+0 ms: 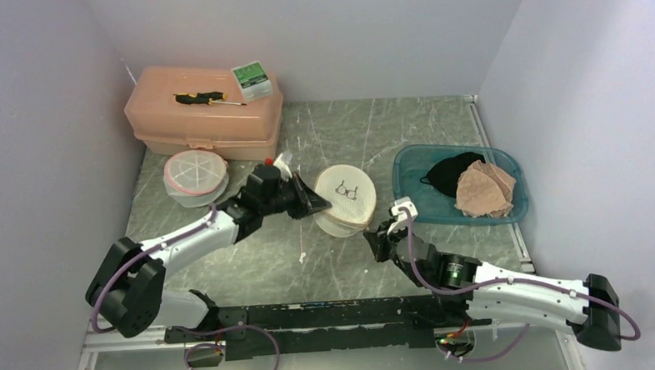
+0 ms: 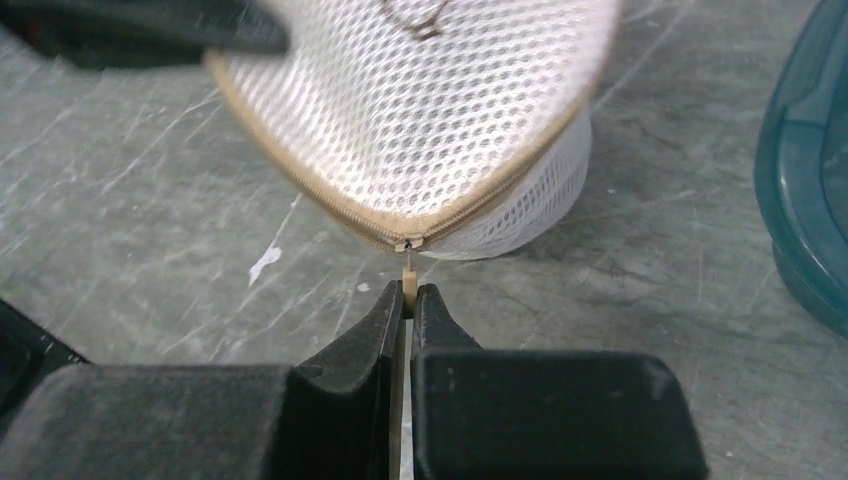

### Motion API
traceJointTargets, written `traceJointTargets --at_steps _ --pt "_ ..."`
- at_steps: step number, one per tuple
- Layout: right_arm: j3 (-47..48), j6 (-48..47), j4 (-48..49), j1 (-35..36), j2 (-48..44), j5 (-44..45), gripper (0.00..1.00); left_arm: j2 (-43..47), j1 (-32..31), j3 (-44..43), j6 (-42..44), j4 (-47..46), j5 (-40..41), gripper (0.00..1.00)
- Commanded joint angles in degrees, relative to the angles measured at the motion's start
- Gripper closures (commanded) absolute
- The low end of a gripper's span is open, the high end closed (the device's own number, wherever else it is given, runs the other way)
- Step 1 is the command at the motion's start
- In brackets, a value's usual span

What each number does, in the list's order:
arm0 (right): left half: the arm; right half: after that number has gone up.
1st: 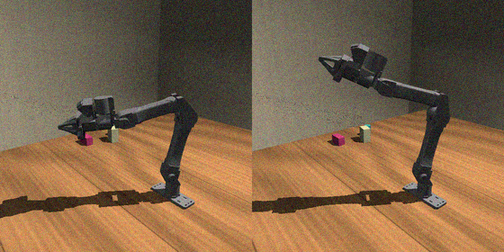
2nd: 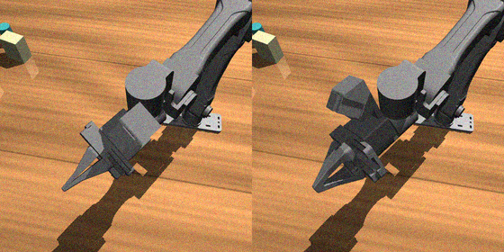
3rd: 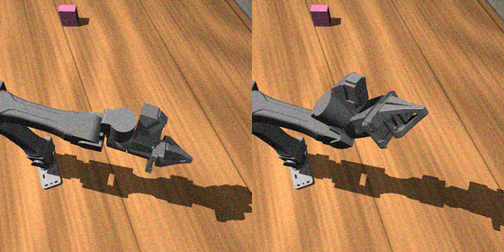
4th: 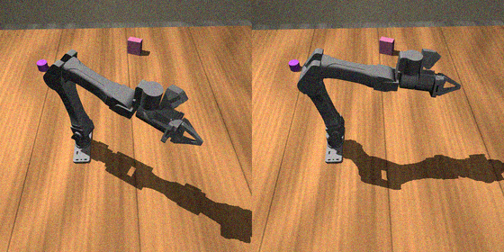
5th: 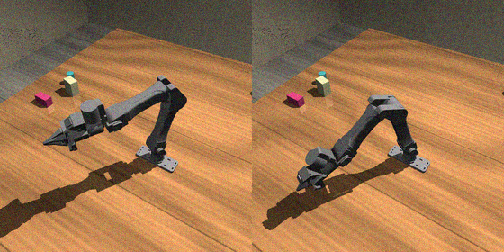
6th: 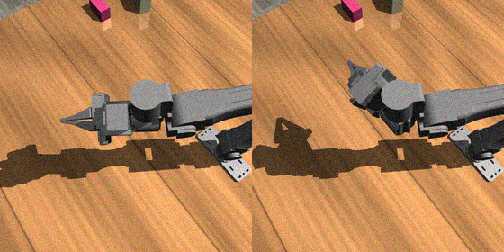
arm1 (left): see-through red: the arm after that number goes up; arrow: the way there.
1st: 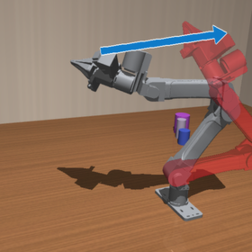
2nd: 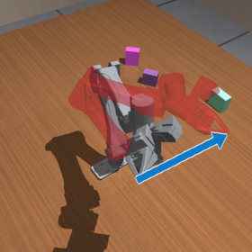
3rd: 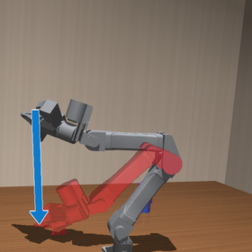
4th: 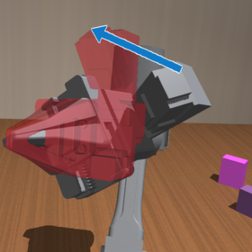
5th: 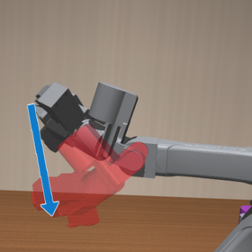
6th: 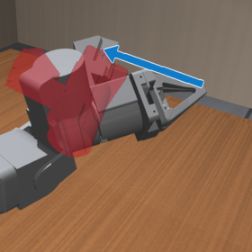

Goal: Unzip the laundry bag and remove the bra
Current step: Unzip the laundry bag at the center of the board.

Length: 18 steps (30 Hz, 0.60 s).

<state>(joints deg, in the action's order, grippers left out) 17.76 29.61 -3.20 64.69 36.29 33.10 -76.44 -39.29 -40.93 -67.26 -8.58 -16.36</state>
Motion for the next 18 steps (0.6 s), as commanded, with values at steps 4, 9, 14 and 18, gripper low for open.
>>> traceJointTargets --at_steps 4,9,14,18 --pt "7.03 -5.15 -0.05 12.77 4.32 10.28 1.00 -3.15 4.87 -18.37 22.89 9.93 -22.43 0.93" --pt "5.00 -1.67 4.69 13.72 8.41 10.01 1.00 -5.34 5.28 -18.35 26.03 13.03 -21.64 0.64" --pt "3.14 2.44 8.45 13.71 13.48 8.93 1.00 -3.92 5.59 -8.64 21.81 12.12 -12.07 0.33" --pt "2.90 2.99 10.02 13.70 15.89 8.42 1.00 2.97 5.54 -3.61 19.19 15.15 -4.96 0.21"
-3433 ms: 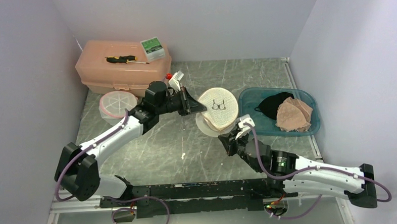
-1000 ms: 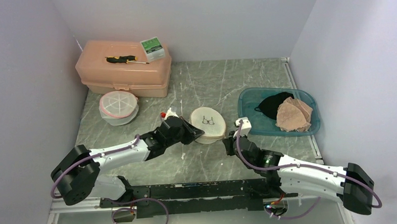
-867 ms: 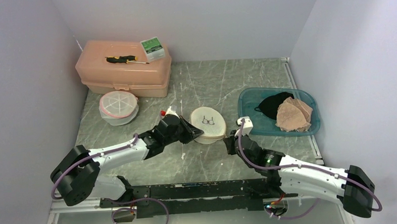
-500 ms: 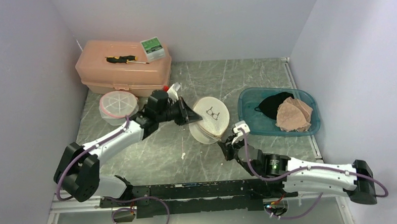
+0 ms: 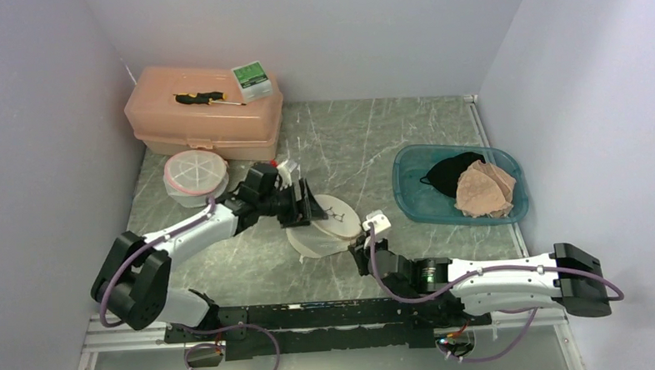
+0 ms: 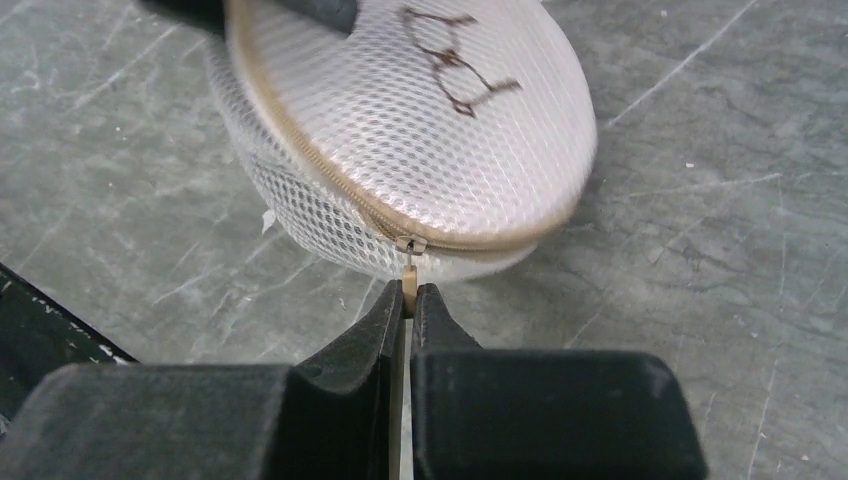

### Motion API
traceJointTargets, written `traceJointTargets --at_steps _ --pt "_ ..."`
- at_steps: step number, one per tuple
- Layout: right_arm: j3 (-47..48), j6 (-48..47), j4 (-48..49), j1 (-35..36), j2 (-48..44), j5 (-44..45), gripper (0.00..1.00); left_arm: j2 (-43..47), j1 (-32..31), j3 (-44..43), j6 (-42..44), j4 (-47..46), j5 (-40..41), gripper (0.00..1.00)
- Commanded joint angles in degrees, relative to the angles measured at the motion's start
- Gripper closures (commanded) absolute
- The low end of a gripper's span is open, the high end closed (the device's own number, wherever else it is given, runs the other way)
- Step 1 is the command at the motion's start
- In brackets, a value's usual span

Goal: Unzip the laundry bag and remove the bra
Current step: Unzip the laundry bag at the center of the board.

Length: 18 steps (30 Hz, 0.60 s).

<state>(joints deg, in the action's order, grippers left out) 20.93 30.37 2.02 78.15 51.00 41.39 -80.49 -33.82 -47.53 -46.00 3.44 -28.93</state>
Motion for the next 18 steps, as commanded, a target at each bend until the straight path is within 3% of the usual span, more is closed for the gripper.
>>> traceJointTargets --at_steps 1,7,13,18 --pt "-0.27 2.11 5.10 0.17 1.28 0.04 1.00 9.45 0.07 3.58 -2.63 4.68 8.83 0.19" --pt "0.99 0.41 5.36 -0.24 1.56 -0.66 1.00 25.51 -0.30 5.66 -10.47 14.54 17.27 0.12" --pt "2.39 0.21 5.56 -0.62 4.15 -1.81 1.00 30.98 -2.32 5.31 -22.17 23.86 21.79 0.10" --pt "2.98 0.12 6.10 -0.63 5.49 -1.77 1.00 29.63 -14.50 8.48 -35.19 18.79 29.96 0.06"
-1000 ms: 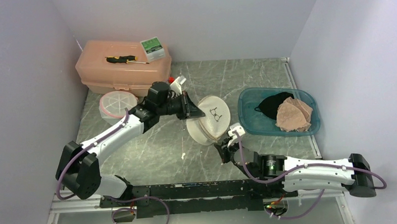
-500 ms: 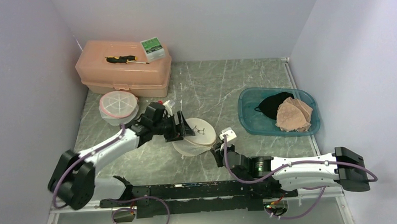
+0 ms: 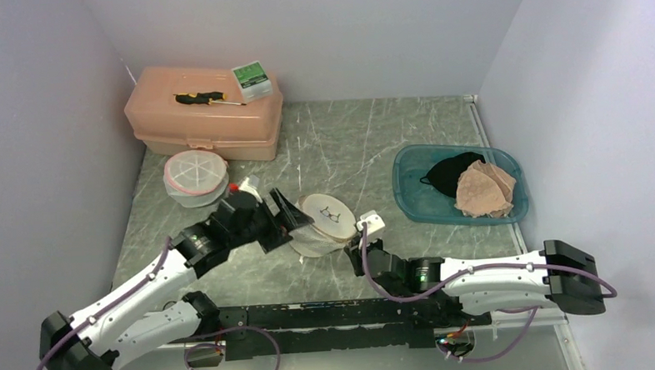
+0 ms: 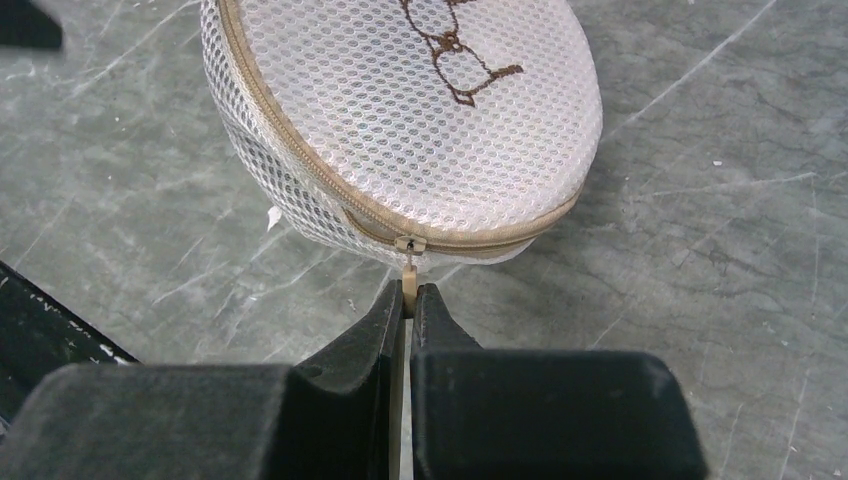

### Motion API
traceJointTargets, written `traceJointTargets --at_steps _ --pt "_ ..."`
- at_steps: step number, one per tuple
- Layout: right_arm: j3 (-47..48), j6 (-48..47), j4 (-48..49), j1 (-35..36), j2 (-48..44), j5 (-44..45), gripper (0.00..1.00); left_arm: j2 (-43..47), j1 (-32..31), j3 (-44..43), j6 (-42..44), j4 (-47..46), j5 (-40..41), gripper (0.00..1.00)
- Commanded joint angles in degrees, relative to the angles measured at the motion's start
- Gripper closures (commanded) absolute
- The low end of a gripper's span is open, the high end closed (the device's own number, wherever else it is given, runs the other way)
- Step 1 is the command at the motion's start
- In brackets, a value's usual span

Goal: Unzip the laundry bag and remove the bra
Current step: Unzip the laundry bag at the center of the board.

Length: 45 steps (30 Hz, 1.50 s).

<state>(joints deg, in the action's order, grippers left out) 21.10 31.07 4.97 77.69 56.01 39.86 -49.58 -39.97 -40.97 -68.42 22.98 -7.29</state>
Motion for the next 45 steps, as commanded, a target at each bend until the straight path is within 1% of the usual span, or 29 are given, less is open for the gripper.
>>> traceJointTargets --at_steps 1,3,9,14,18,23,26,28,33,34,35,38,45 --pt "2.88 -0.65 3.26 -0.23 0.58 -0.23 1.00 -2.18 -10.67 2.16 -14.72 -2.03 10.97 0.06" --pt "3.05 -0.66 3.37 -0.19 0.80 -0.38 1.00 -4.91 -12.82 1.74 -16.76 -4.65 13.29 0.06" --pt "3.52 -0.61 2.34 -0.26 1.01 -0.59 1.00 -14.76 -14.36 -3.57 -17.98 -7.10 14.35 0.07" --pt "3.25 -0.63 1.93 -0.17 0.51 -0.70 1.00 -17.93 -14.46 -3.27 -19.72 -12.52 14.46 0.19" --pt "3.07 -0.75 2.13 -0.18 0.94 -1.04 1.00 -20.59 -14.60 -4.13 -19.73 -13.95 13.61 0.28" --pt "3.33 -1.17 2.76 -0.25 1.62 -1.45 1.00 -23.42 -14.53 -3.02 -20.26 -16.70 12.23 0.37" --pt "3.50 -1.40 2.76 -0.21 1.80 -1.65 1.00 -24.91 -14.60 -2.95 -19.97 -17.53 11.64 0.45" --pt "3.49 -1.45 2.74 -0.22 1.75 -1.67 1.00 -25.53 -14.50 -2.93 -19.74 -17.77 11.78 0.54" --pt "3.18 -1.28 1.39 -0.23 0.48 -0.86 1.00 -24.76 -14.47 -2.71 -18.76 -17.64 13.14 0.85" --pt "3.16 -1.23 0.89 -0.28 0.05 -0.50 1.00 -24.51 -14.45 -2.71 -18.62 -17.46 13.49 0.93" --pt "3.26 -1.08 0.12 -0.44 -0.31 -0.14 1.00 -24.22 -14.45 -2.73 -18.37 -17.32 13.71 0.97" --pt "3.76 0.22 -2.50 -1.77 -0.87 -0.44 1.00 -23.50 -14.35 -2.58 -17.84 -16.71 14.05 0.97" --pt "4.83 3.92 -6.14 -7.09 -3.67 -5.41 1.00 -21.54 -12.94 -1.48 -16.92 -16.73 12.91 0.97"
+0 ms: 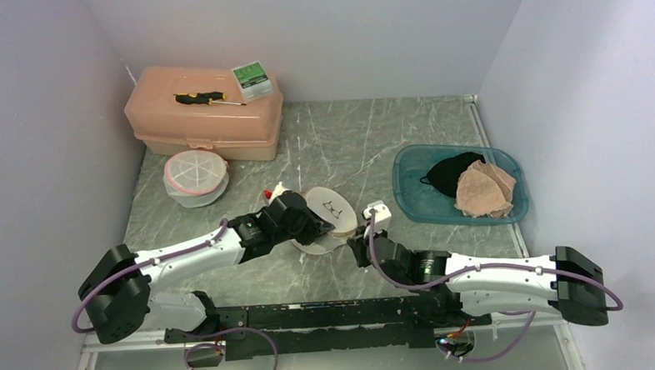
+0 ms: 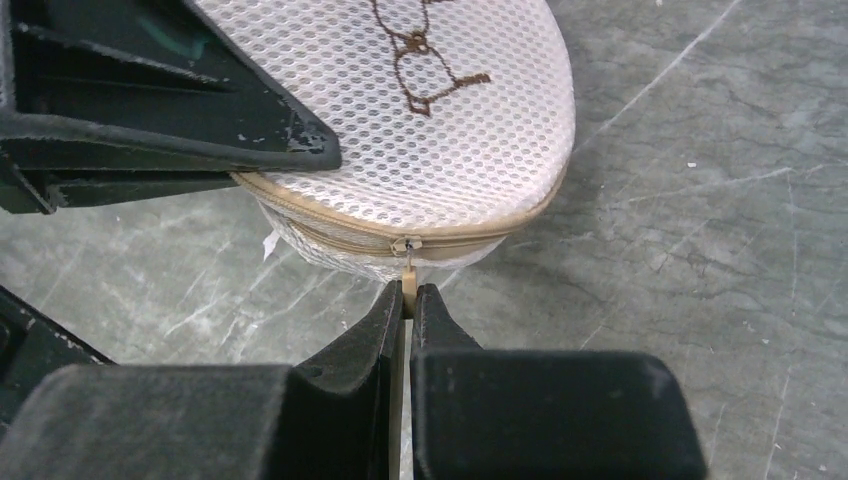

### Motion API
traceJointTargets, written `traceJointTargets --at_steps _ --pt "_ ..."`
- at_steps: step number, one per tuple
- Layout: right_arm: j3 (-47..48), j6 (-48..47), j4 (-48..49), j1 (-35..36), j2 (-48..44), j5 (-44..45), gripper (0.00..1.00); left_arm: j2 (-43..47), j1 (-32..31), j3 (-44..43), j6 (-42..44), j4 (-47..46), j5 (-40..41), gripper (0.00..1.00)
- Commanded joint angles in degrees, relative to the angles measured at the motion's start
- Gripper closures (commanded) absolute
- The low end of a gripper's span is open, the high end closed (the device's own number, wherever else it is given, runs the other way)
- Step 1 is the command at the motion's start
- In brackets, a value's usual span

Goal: Unzip the laundry bag and remove the bra
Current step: Unzip the laundry bag at the center of the board.

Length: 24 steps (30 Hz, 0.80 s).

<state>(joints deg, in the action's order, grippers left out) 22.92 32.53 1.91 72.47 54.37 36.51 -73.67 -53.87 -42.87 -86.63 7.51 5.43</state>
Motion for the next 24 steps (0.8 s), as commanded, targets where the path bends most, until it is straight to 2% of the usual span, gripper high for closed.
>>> traceJointTargets --at_steps 1,7,13,18,24 --pt "3.27 2.71 -3.61 -2.43 -2.15 -2.56 1.00 2.91 1.24 0.75 1.33 -1.41 -0.07 0.97" --pt "2.29 4.29 -4.93 -7.47 -2.89 -6.22 1.00 5.33 3.68 1.79 2.88 -1.59 -2.02 0.97" --pt "1.17 3.68 -5.00 -13.18 -4.49 -8.58 1.00 6.25 6.93 2.12 8.47 -3.55 -7.82 0.97" --pt "1.66 -1.89 -4.31 -13.29 -8.80 -8.81 1.00 4.39 11.58 1.11 16.75 -10.00 -20.53 0.97" --pt "7.67 -6.33 -10.23 -12.88 -13.90 -12.25 1.00 0.48 16.84 -8.25 30.08 -7.60 -33.63 0.97"
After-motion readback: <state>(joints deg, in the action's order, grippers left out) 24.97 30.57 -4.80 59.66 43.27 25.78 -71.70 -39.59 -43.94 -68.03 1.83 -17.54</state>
